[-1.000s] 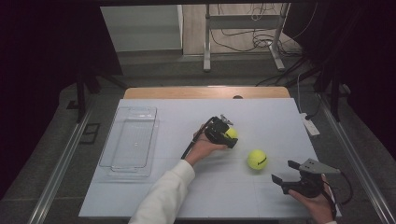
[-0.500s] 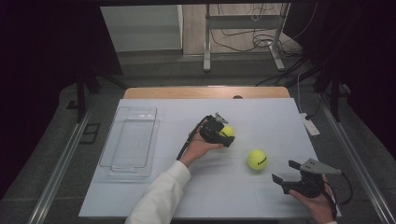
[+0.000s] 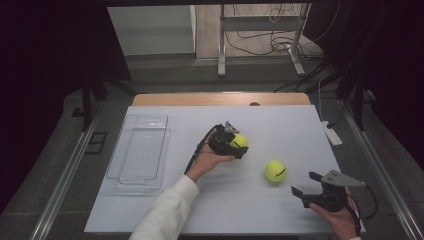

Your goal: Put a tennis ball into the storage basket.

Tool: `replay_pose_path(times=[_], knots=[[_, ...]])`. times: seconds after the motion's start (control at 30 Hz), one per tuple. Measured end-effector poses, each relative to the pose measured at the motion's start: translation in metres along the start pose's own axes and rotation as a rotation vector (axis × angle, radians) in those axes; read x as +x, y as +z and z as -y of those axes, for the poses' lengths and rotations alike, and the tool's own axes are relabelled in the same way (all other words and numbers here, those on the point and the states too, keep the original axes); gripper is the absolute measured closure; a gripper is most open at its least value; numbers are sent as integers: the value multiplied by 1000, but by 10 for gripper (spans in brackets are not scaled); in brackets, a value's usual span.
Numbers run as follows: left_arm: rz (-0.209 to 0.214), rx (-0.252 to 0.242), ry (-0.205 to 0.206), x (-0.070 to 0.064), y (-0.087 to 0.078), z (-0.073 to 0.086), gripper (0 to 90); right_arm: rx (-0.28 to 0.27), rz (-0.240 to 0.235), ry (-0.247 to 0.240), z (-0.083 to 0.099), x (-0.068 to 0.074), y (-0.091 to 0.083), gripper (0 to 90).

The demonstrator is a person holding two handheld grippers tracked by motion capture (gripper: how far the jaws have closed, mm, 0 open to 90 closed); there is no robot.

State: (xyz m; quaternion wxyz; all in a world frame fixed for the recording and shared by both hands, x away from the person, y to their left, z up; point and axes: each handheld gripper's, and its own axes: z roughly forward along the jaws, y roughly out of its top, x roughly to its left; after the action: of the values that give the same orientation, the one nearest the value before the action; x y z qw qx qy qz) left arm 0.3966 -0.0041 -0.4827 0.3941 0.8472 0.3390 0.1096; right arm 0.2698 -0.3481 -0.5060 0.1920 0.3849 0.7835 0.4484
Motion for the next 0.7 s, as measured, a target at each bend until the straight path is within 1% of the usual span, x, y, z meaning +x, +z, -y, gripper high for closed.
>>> replay_pose_path(times=[0.1, 0.23, 0.33, 0.43, 0.67, 0.7], knots=[[1, -4, 4, 0, -2, 2, 268, 1, 2, 1, 0, 0, 0, 96], [1, -11, -1, 2, -7, 6, 268, 2, 1, -1, 0, 0, 0, 96], [7, -24, -1, 3, -9, 8, 268, 3, 1, -1, 0, 0, 1, 96], [9, -23, -2, 4, -11, 9, 268, 4, 1, -2, 0, 0, 1, 96], [7, -45, -11, 4, -19, 11, 268, 6, 3, 0, 1, 0, 1, 96], [4, -48, -7, 4, -20, 12, 268, 5, 3, 0, 1, 0, 1, 97]])
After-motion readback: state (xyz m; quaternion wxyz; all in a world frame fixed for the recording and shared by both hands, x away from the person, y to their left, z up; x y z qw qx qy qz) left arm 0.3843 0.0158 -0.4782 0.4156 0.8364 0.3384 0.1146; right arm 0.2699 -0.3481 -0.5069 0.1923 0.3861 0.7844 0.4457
